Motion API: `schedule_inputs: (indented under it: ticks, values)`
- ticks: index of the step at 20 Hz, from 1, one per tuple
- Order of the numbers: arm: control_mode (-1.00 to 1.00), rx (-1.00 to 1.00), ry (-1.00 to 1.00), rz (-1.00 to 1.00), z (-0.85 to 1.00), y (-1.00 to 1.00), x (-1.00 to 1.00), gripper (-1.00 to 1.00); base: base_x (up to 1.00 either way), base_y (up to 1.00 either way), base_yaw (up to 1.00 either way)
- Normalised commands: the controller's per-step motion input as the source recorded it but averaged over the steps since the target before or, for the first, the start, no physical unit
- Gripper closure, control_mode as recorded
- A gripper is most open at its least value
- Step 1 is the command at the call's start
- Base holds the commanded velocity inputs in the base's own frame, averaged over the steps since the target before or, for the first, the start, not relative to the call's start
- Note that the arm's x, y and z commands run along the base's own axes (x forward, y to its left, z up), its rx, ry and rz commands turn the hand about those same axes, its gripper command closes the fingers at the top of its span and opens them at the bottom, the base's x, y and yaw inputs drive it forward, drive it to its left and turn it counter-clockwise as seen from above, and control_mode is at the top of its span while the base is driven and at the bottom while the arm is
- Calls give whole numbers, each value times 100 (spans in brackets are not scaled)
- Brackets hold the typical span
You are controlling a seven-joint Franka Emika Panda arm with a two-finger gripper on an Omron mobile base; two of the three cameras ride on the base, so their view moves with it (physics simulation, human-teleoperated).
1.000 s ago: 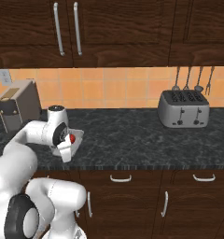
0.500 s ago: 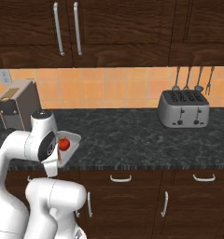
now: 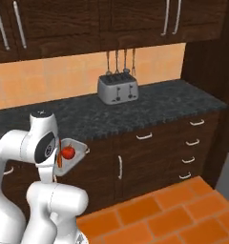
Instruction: Take the meat container that has the steak and place it on the second highest rack of the freezer. Then take the vegetable container that has the tomato and carrot and place it on the highest rack of the freezer.
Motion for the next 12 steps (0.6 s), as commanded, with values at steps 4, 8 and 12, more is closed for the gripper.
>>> schedule_inputs:
  ticks: [4,8,12]
  values:
    - [100,0,0,0,0,0,0,100,2,-63,-85]
    - [100,0,0,0,0,0,0,100,10,-76,-87]
    - [100,0,0,0,0,0,0,100,13,-78,-86]
